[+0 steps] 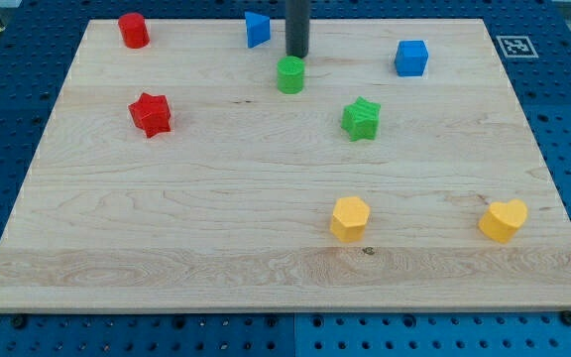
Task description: Move the blue cube to the right side of the blue triangle
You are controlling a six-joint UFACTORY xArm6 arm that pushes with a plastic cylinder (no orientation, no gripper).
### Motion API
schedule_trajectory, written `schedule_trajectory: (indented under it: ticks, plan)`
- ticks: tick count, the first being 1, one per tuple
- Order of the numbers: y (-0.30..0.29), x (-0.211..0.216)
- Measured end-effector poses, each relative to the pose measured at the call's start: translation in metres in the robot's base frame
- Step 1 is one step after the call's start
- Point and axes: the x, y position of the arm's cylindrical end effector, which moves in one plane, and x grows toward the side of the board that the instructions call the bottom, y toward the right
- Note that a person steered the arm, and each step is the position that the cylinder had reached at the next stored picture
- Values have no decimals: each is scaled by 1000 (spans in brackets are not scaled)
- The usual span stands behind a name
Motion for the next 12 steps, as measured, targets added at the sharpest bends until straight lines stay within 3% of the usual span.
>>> schedule_trajectory:
  ticks: [2,9,11,12]
  plan:
    - [84,37]
    - [121,21]
    - [159,63]
    - [167,30]
